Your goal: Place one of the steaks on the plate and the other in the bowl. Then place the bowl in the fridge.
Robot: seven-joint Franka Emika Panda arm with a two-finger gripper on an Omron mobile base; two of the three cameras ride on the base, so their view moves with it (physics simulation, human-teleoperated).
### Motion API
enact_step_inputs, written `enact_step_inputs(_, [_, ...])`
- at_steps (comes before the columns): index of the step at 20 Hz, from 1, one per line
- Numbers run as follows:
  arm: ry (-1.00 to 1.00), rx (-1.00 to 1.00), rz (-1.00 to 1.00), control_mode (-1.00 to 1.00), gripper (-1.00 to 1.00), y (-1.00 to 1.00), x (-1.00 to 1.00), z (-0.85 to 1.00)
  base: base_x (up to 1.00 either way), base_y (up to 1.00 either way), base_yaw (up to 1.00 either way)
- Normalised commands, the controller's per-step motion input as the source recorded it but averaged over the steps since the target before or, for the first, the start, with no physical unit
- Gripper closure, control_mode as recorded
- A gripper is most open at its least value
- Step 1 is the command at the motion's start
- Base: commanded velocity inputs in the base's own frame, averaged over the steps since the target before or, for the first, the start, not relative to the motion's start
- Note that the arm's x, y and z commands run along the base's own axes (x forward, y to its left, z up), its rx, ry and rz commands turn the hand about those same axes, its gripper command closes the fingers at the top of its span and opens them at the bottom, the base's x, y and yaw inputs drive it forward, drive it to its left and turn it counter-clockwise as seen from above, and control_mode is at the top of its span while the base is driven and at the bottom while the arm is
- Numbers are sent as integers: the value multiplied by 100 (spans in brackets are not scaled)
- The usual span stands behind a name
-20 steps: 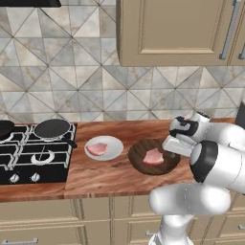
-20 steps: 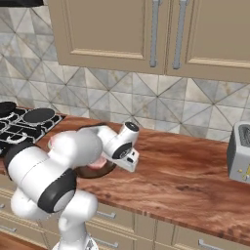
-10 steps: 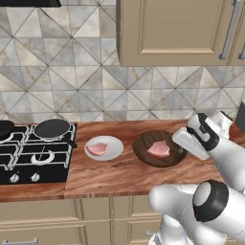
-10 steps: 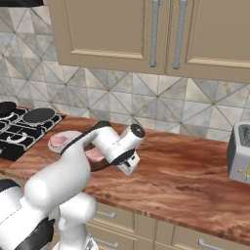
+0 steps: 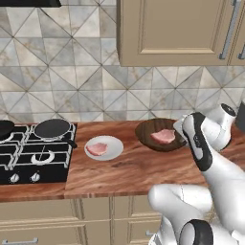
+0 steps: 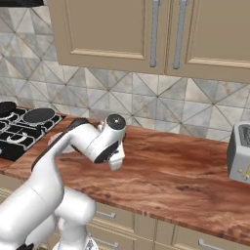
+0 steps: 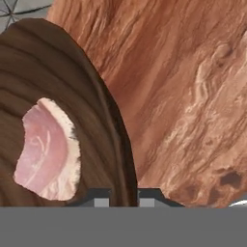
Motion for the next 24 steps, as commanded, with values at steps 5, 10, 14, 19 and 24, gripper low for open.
enact_step_inputs(5, [-15, 7, -31, -100, 100, 10, -46, 19, 0, 0, 0])
enact_step_inputs(10, [-24, 2, -14, -100, 100, 0, -50, 50, 0, 0, 0])
enact_step_inputs(14, [-5, 0, -8, -100, 100, 4, -70, 67, 0, 0, 0])
enact_step_inputs(19, [3, -5, -11, -100, 100, 32, -76, 65, 0, 0, 0])
enact_step_inputs(24, [-8, -3, -7, -100, 100, 52, -100, 10, 0, 0, 0])
